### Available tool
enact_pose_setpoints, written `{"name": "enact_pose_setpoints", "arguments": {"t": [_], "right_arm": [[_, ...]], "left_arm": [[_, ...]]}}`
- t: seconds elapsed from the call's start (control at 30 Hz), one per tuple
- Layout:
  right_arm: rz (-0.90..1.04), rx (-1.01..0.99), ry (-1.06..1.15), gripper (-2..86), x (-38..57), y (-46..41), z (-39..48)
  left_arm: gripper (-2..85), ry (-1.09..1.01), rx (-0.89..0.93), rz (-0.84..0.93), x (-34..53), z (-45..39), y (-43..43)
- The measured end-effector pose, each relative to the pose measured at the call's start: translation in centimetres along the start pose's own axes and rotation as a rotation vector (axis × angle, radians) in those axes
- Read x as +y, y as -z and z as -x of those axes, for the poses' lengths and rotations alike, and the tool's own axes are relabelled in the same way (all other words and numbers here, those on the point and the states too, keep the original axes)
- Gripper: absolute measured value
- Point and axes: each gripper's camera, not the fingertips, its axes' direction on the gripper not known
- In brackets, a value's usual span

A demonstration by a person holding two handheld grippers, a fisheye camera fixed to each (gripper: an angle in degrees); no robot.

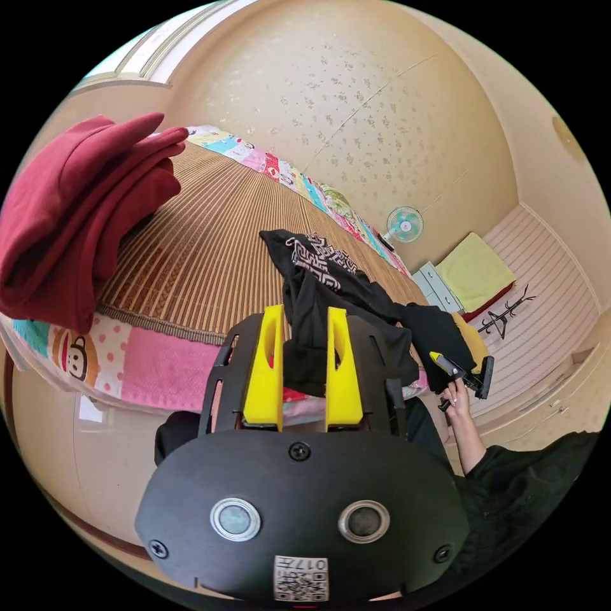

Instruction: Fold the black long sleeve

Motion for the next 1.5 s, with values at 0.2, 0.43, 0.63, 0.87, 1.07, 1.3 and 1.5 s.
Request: {"name": "enact_pose_setpoints", "arguments": {"t": [0.2,0.43,0.63,0.87,1.07,1.3,1.5], "right_arm": [[0.031,-0.108,-0.132,7.2,3.2,-1.0,-2.5],[0.064,-0.121,-0.087,6.8,2.9,-1.3,-0.6],[0.048,-0.149,-0.011,6.9,1.5,-0.4,1.6],[0.053,-0.230,-0.066,7.0,0.3,-1.9,2.0],[0.110,-0.186,-0.046,7.1,-0.6,-3.2,3.7],[0.101,-0.193,-0.069,7.1,-2.1,-3.0,3.7],[0.103,-0.223,-0.099,7.1,-3.7,-3.4,3.8]], "left_arm": [[9.9,-0.076,-0.034,0.069,3.3,-5.8,-4.3],[3.1,0.014,-0.137,0.173,2.2,-7.9,-7.1],[0.0,0.038,0.323,-0.015,1.6,-8.0,1.1],[-0.7,0.216,0.316,-0.079,1.4,-4.1,4.3],[-0.8,0.333,0.196,0.002,2.4,-0.6,1.1],[4.5,0.321,0.306,-0.086,3.1,-1.3,3.3],[10.2,0.119,0.164,0.005,-0.3,-8.8,2.2]]}}
